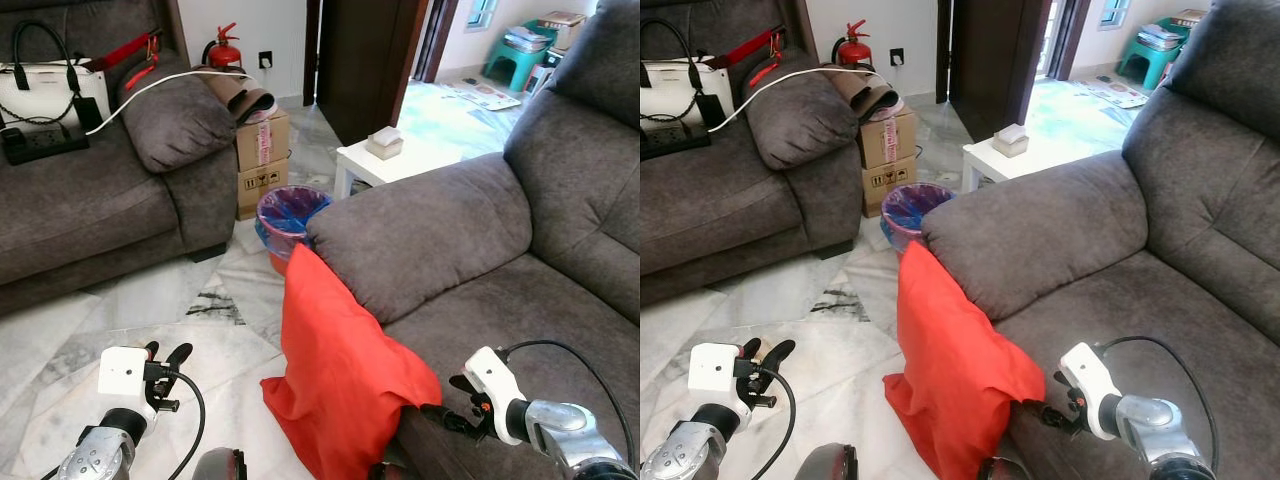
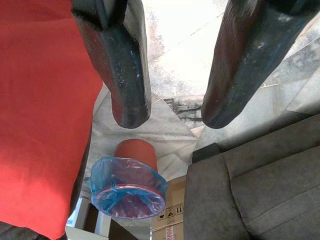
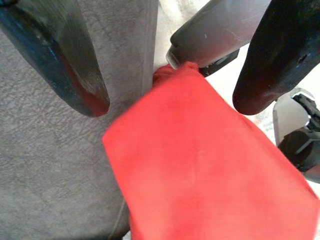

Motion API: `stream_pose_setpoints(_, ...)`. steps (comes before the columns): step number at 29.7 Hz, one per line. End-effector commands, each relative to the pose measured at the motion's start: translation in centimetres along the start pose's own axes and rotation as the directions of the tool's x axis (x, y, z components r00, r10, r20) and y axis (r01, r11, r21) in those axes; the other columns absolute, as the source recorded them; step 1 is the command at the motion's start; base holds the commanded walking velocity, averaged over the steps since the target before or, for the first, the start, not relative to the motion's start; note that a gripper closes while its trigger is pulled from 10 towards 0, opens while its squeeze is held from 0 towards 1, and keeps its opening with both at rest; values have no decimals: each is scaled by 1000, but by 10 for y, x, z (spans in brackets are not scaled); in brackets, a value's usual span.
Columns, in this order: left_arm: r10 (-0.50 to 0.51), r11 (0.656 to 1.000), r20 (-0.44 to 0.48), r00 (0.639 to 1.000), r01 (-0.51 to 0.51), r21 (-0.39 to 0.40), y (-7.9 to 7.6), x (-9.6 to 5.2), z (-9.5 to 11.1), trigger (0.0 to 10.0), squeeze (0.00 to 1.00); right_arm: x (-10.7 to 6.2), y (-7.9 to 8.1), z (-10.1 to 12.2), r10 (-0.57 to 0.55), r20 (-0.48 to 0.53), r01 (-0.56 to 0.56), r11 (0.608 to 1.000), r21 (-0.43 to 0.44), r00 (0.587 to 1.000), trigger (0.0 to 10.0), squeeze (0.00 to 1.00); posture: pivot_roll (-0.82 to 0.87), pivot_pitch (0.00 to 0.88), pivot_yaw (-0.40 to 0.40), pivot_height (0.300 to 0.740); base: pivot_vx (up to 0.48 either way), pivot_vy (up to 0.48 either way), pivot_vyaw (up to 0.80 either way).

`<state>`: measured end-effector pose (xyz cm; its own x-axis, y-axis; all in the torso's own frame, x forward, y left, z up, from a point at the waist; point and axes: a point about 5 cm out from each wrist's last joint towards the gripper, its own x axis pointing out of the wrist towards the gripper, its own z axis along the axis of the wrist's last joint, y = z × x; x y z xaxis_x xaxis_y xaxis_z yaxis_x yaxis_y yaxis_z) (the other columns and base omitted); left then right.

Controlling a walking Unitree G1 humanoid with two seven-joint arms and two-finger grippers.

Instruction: Move the pillow to the sofa from floor

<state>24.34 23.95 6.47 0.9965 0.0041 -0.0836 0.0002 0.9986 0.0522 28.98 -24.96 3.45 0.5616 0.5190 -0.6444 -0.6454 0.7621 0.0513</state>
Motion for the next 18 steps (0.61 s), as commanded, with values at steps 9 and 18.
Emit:
stream_pose_setpoints(9, -10, 1000, -12, 1000, 9, -9, 0, 0, -1, 10000, 0, 7, 13, -14, 40, -16, -40, 999, 21, 999, 10000, 1000, 170, 127, -68, 599, 0, 0, 0)
stream_pose_setpoints(18, -17, 1000, -4, 1000, 17, -13, -4, 1, 1, 10000, 0, 22, 17, -14, -140, 17, 137, 982, 130, 990, 10000, 0, 169, 129, -70, 599, 0, 0, 0)
